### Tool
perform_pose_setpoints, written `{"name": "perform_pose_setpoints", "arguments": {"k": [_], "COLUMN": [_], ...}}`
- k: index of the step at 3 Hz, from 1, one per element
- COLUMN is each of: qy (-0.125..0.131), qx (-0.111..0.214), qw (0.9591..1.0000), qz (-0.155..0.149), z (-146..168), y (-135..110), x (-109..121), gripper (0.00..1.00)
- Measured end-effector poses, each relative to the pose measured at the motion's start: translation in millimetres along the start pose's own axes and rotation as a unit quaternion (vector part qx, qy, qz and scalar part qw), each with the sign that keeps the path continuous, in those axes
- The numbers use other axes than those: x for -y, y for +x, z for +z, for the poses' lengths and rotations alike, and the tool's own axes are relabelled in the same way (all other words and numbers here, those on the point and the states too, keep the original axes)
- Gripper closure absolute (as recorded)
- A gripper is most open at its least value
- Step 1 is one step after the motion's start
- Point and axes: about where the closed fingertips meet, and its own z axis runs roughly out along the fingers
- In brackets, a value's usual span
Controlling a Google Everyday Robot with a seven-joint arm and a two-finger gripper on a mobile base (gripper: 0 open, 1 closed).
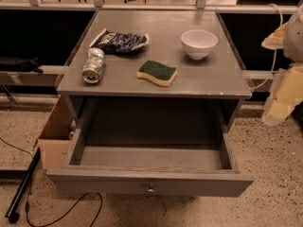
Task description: Place sponge into top drawer
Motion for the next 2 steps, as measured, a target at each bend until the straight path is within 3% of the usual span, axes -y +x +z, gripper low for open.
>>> {"name": "perform_pose_setpoints", "arguments": {"k": [2], "qy": [0.004], "qx": [0.017], "qw": [0.9998], "qz": [0.009], "z": [-3.3], "y": [0.6], "x": [1.7], "gripper": [0.0]}}
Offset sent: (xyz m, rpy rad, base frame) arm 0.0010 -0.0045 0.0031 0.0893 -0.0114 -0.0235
